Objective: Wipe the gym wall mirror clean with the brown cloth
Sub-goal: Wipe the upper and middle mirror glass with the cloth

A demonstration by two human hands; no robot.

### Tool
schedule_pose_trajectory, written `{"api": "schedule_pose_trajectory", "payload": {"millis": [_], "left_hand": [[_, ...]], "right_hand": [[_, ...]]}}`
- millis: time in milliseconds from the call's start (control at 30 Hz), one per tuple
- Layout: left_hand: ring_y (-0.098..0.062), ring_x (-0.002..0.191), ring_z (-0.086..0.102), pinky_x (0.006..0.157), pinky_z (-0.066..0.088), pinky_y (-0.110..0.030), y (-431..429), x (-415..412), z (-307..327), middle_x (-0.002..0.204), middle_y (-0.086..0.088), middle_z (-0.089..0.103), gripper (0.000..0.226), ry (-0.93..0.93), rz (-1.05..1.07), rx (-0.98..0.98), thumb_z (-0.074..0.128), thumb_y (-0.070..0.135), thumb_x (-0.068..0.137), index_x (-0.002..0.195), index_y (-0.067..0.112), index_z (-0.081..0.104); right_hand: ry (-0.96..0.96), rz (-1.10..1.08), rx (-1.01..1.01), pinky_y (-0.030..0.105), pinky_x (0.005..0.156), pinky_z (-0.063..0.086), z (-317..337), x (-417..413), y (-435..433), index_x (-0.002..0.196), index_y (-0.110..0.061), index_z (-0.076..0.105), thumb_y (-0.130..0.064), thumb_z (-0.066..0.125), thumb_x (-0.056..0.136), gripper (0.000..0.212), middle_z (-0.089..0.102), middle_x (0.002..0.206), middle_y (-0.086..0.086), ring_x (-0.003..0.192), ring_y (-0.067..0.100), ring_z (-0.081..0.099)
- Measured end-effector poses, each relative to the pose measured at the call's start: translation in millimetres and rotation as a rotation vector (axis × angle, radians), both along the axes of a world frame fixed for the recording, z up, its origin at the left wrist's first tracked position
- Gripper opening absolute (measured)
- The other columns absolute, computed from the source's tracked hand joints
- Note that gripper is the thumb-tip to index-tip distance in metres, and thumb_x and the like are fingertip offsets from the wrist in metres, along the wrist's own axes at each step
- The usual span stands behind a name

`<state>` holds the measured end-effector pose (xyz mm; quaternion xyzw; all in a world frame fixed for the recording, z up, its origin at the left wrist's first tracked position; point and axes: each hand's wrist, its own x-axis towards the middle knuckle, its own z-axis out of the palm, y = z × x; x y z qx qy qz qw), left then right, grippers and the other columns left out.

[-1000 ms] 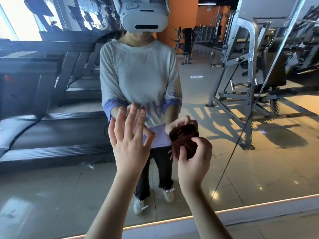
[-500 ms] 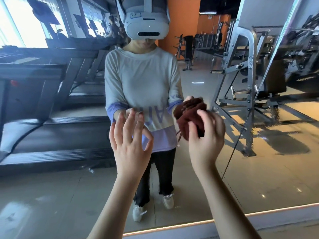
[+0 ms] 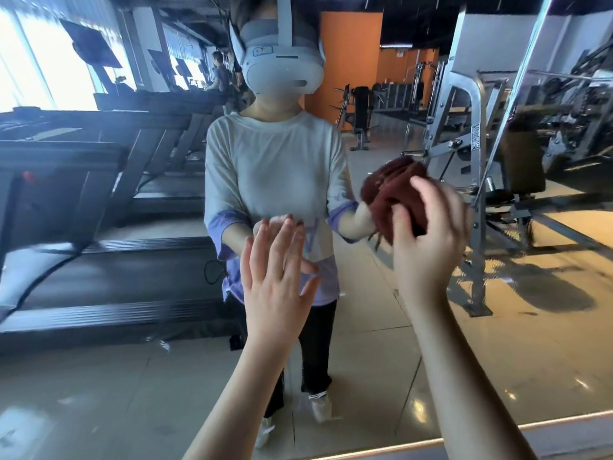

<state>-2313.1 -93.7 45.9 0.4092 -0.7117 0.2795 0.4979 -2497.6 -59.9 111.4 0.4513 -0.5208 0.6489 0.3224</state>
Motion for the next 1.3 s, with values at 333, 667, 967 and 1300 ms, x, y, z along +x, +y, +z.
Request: {"api": "schedule_pose_trajectory", "payload": {"millis": [333,667,967,1300], "left_hand": [[-0.037,0.142,0.036,0.119,0.027,-0.050,-6.4,-1.6,-6.3,0.153,-0.004,0.037,0.070,-0.002,0.042,-0.041,0.071,0.030,0.084,0.146,0.014,0.042],[-0.035,0.143,0.033,0.121,0.019,-0.045,-4.4,-1.9,-4.7,0.153,-0.004,0.036,0.072,-0.011,0.060,-0.037,0.072,0.034,0.083,0.145,0.013,0.043],[-0.035,0.143,0.032,0.121,0.019,-0.046,-5.8,-3.0,-5.5,0.154,-0.004,0.035,0.075,-0.003,0.056,-0.045,0.076,0.033,0.082,0.145,0.014,0.042],[-0.035,0.143,0.034,0.118,0.027,-0.050,-7.2,-3.8,-7.0,0.153,-0.005,0.039,0.074,0.012,0.062,-0.048,0.076,0.033,0.083,0.146,0.015,0.042]], "right_hand": [[0.149,-0.052,0.016,0.036,0.083,0.043,5.5,-9.3,1.3,0.112,-0.010,0.070,-0.012,0.069,0.086,0.026,0.068,0.116,0.010,0.100,0.025,0.052],[0.117,-0.047,0.088,0.039,0.091,0.044,-15.1,-15.5,8.2,0.114,-0.008,0.069,-0.006,0.066,0.085,0.028,0.068,0.120,0.010,0.103,0.035,0.062],[0.003,-0.054,0.130,0.039,0.082,0.047,-40.9,7.3,17.5,0.106,-0.006,0.070,-0.001,0.065,0.078,0.029,0.071,0.108,0.010,0.098,0.023,0.055],[-0.268,-0.006,0.216,0.027,0.080,0.040,-50.9,17.0,25.4,0.108,-0.006,0.066,0.006,0.070,0.071,0.039,0.068,0.113,0.011,0.100,0.033,0.058]]}}
